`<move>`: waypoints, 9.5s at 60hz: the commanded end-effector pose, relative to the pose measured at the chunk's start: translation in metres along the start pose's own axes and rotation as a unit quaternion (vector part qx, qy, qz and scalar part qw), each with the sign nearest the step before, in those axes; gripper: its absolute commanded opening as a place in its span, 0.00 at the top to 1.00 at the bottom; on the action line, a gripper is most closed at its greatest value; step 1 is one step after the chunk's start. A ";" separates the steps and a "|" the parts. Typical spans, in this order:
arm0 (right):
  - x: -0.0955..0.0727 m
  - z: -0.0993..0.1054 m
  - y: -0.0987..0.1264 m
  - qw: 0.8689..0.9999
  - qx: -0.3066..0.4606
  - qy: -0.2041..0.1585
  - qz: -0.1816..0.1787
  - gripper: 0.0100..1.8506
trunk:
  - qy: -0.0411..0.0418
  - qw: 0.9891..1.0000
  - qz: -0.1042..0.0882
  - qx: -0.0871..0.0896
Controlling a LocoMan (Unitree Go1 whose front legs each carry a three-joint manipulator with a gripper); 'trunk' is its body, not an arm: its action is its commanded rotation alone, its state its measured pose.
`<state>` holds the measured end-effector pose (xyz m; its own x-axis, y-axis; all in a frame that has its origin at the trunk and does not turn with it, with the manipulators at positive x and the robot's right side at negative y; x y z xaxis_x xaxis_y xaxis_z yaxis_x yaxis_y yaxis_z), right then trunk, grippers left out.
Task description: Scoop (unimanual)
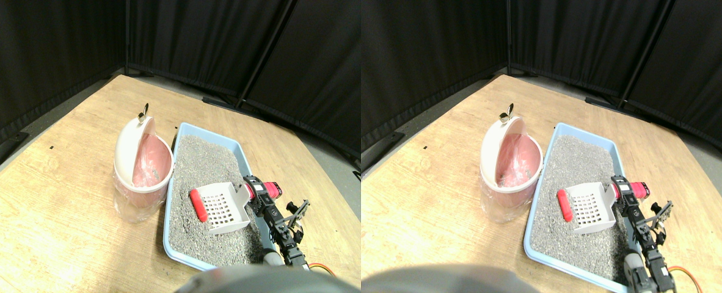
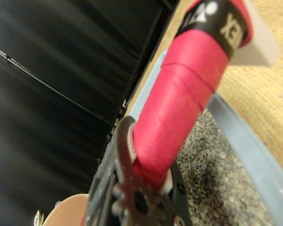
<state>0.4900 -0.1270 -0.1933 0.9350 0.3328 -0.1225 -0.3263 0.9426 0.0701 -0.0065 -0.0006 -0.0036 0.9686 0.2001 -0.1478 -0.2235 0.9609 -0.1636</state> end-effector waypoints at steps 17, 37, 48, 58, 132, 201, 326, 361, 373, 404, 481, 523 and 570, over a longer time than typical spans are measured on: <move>-0.009 0.035 -0.020 0.986 0.131 -0.086 -0.054 0.98 | 0.011 1.000 -0.004 0.000; -0.010 0.052 -0.031 0.978 0.156 -0.134 -0.035 0.98 | 0.010 1.000 -0.008 0.001; -0.007 0.064 -0.032 0.977 0.161 -0.137 -0.028 0.98 | 0.007 1.000 -0.009 0.004; -0.003 0.076 -0.031 0.973 0.187 -0.130 -0.027 0.98 | 0.006 1.000 -0.009 0.004; 0.019 0.074 -0.005 0.834 0.548 -0.065 0.006 0.98 | 0.005 1.000 0.011 -0.013; 0.010 0.102 -0.013 0.978 0.160 -0.120 -0.051 0.97 | -0.001 0.999 0.032 -0.024; 0.073 0.121 0.063 0.994 -0.073 -0.012 0.078 0.98 | -0.050 0.991 0.113 -0.051; 0.076 0.134 0.083 0.982 -0.176 -0.006 0.062 0.98 | -0.049 0.989 0.121 -0.065; 0.073 0.139 0.089 0.980 -0.193 0.008 0.049 0.91 | -0.048 0.989 0.122 -0.067; 0.071 0.144 0.096 0.966 -0.251 -0.009 0.063 0.92 | -0.048 0.989 0.122 -0.069; 0.082 0.144 0.095 0.965 -0.259 -0.009 0.049 0.94 | -0.039 0.989 0.121 -0.070; 0.065 0.127 0.022 0.993 -0.078 -0.092 -0.015 0.98 | -0.023 0.998 0.055 -0.029; 0.014 0.074 -0.050 0.986 0.028 -0.092 -0.134 0.98 | -0.004 0.999 -0.032 0.012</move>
<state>0.5279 -0.1850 -0.1377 0.9988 0.0280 -0.0409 -0.0252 0.9974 0.0672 0.0013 -0.0066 -0.0056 0.9789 0.1513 -0.1372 -0.1684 0.9780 -0.1228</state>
